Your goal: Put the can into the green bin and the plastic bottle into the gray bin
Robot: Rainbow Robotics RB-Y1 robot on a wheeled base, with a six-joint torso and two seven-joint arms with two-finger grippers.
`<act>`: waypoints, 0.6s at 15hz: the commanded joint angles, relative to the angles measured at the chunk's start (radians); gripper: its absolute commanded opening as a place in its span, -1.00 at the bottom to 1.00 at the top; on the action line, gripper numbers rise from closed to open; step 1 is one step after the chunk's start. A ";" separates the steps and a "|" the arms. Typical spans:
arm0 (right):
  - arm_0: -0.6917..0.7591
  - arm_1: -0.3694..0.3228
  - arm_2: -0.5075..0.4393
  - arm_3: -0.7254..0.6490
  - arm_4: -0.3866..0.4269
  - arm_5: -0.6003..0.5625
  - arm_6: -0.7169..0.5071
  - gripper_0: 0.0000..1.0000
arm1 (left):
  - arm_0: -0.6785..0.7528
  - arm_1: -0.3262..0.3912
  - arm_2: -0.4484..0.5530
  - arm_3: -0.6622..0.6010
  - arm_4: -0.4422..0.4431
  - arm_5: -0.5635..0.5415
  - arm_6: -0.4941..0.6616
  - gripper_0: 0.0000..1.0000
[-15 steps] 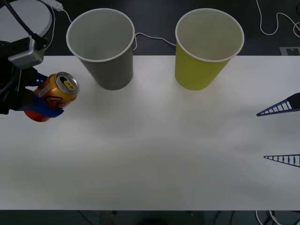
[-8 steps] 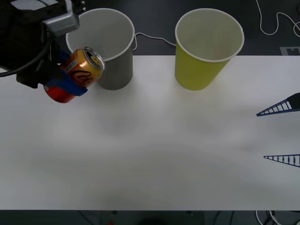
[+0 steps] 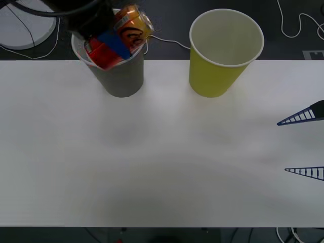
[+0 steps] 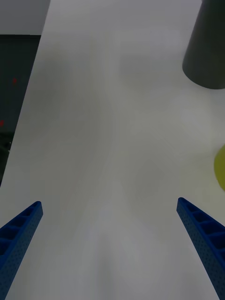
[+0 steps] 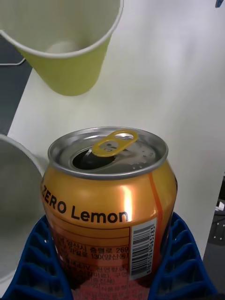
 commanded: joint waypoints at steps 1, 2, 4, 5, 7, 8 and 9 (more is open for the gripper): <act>0.000 0.000 0.000 0.000 0.000 0.000 0.000 1.00 | -0.159 -0.106 -0.117 0.143 -0.003 0.019 0.002 -1.00; 0.000 0.000 0.000 0.000 0.000 0.000 0.000 1.00 | -0.214 -0.160 -0.150 0.207 -0.002 0.036 0.002 -1.00; 0.000 0.000 0.000 0.000 0.000 0.000 0.000 1.00 | -0.278 -0.244 -0.190 0.319 0.000 0.071 0.002 -1.00; 0.000 0.000 0.000 0.000 0.000 0.000 0.000 1.00 | -0.297 -0.290 -0.198 0.381 -0.005 0.093 0.003 -1.00; 0.000 0.000 0.000 0.000 0.000 0.000 0.000 1.00 | -0.321 -0.387 -0.199 0.513 -0.017 0.123 0.002 -1.00; 0.000 0.000 0.000 0.000 0.000 0.000 0.000 1.00 | -0.340 -0.432 -0.209 0.583 -0.025 0.142 0.000 -1.00; 0.000 0.000 0.000 0.000 0.000 0.000 0.000 1.00 | -0.361 -0.467 -0.230 0.635 -0.028 0.163 0.000 -1.00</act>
